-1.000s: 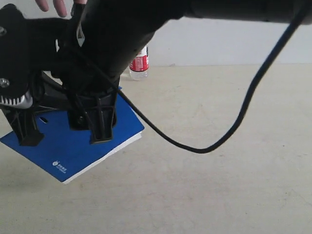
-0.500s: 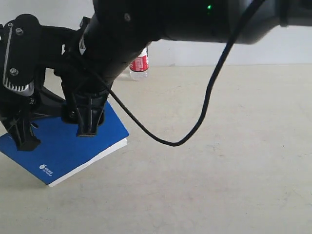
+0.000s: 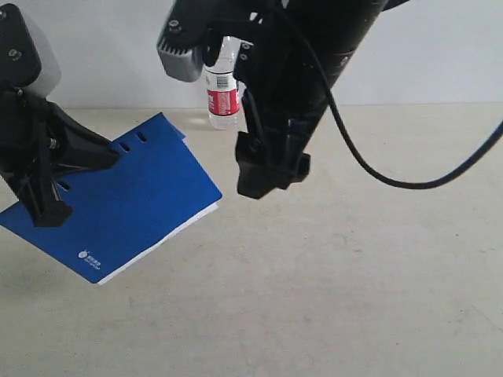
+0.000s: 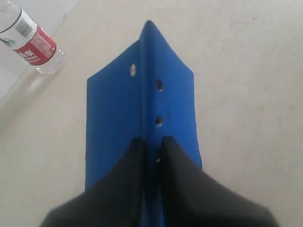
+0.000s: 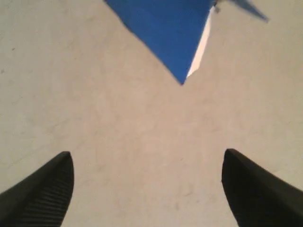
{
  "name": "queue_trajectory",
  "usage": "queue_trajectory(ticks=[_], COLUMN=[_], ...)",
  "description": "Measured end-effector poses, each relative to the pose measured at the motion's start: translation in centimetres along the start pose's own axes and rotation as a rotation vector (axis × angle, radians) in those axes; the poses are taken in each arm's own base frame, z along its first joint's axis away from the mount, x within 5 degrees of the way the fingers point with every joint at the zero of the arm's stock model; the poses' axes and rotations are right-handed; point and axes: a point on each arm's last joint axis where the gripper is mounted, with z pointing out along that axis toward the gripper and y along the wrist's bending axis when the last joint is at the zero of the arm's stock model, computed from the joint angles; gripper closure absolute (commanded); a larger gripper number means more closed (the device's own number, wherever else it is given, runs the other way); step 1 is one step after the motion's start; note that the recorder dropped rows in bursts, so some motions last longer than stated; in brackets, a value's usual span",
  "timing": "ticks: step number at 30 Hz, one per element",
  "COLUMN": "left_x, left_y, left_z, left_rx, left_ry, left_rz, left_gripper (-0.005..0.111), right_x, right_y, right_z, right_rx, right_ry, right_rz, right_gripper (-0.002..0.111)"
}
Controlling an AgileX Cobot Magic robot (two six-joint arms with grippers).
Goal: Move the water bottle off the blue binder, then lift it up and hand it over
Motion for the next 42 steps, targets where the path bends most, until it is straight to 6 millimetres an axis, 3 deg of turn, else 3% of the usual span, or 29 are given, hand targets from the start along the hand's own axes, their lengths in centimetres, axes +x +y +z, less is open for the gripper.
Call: queue_trajectory(ticks=[6,13,21,28,33,38,42], left_x=[-0.6,-2.1,-2.8,-2.0,-2.3,-3.4,-3.8], left_y=[-0.8,-2.4,-5.2,-5.6,-4.8,-3.7,-2.6], left_z=[-1.2,-5.1,-9.5,-10.3,-10.1,-10.6,-10.8], left_rx=[0.038,0.044,0.081,0.073,-0.016,-0.163,-0.281], left_ry=[-0.029,-0.120,-0.186,-0.103,-0.143,-0.270,-0.322], left_rz=[0.015,0.082,0.176,0.163,0.135,0.098,0.068], left_gripper=[0.102,0.102,0.102,0.102,0.102,0.102,0.102], right_x=[0.2,-0.3,-0.8,-0.5,1.1,3.7,4.5], right_y=[1.0,1.6,3.4,3.6,3.3,1.5,0.5], right_z=[-1.3,-1.8,-0.1,0.9,0.5,-0.4,-1.0], right_rx=[-0.062,-0.113,-0.259,-0.258,-0.203,0.041,0.166], right_ry=[-0.003,-0.075,-0.231,-0.244,-0.068,0.190,0.253], right_rz=[0.089,0.063,-0.071,-0.094,0.022,0.151,0.231], right_gripper=[0.031,0.031,0.031,0.031,0.031,0.031,0.031])
